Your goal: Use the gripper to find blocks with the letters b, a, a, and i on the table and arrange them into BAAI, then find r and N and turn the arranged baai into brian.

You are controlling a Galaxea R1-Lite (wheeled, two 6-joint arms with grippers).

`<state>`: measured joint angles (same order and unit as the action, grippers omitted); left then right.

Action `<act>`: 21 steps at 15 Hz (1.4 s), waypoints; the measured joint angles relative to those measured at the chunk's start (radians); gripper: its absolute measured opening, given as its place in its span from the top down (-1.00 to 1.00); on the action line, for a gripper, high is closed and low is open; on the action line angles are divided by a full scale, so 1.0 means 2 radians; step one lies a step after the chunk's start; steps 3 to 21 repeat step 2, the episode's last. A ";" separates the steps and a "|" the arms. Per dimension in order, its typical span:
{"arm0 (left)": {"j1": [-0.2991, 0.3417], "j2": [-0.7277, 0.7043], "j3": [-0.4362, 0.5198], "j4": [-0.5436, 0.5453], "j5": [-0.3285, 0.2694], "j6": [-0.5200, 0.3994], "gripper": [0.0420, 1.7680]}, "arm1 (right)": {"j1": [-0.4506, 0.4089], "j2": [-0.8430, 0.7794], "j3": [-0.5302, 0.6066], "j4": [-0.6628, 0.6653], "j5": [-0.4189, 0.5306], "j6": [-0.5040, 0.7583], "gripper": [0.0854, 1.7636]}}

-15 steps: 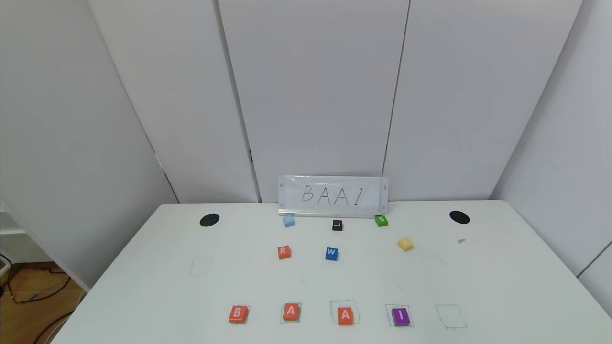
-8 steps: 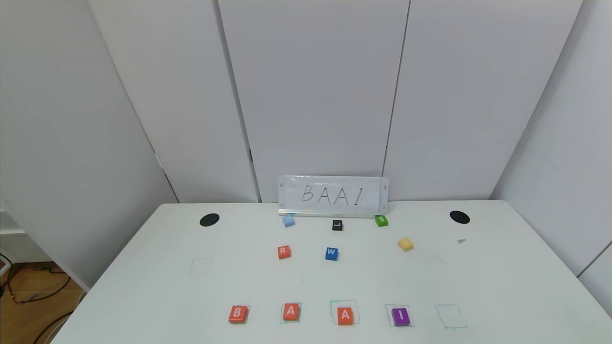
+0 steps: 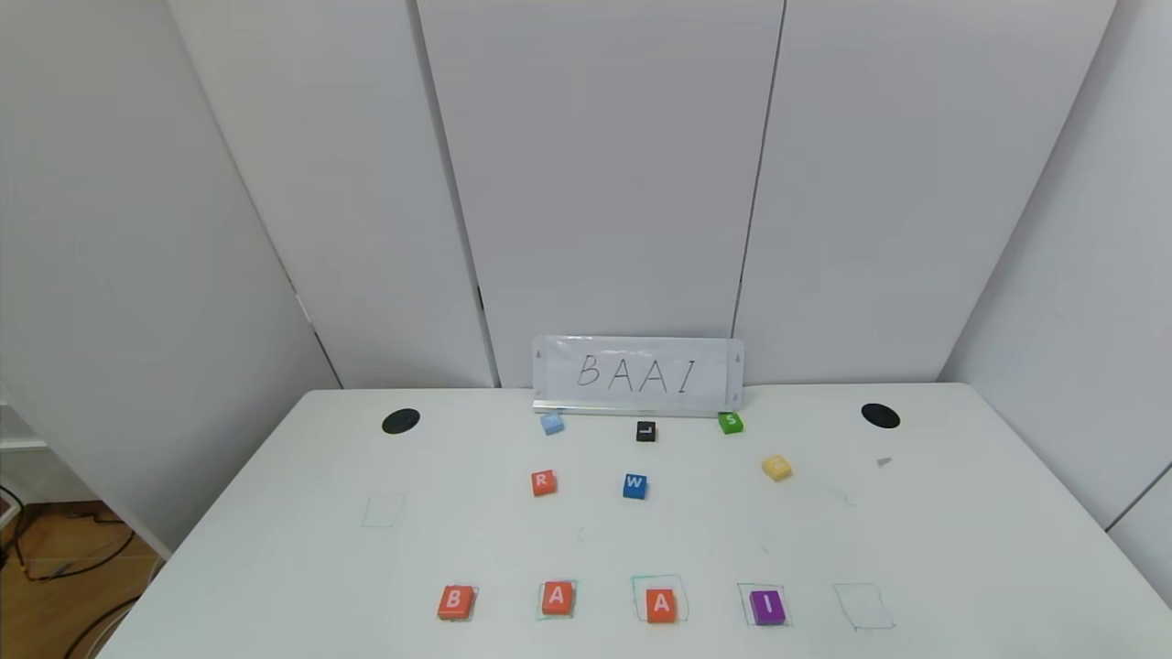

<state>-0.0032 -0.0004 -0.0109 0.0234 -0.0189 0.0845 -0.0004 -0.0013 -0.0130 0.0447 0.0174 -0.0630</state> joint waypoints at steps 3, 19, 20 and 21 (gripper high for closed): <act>0.000 0.000 0.002 0.000 0.000 0.000 -0.94 | 0.000 0.000 0.001 -0.001 0.000 0.001 -0.94; 0.000 0.000 0.002 0.000 0.000 0.000 -0.94 | 0.000 0.000 0.001 -0.001 0.000 0.001 -0.94; 0.000 0.000 0.002 0.000 0.000 0.000 -0.94 | 0.000 0.000 0.001 -0.001 0.000 0.001 -0.94; 0.000 0.000 0.002 0.000 0.000 0.000 -0.94 | 0.000 0.000 0.001 -0.001 0.000 0.001 -0.94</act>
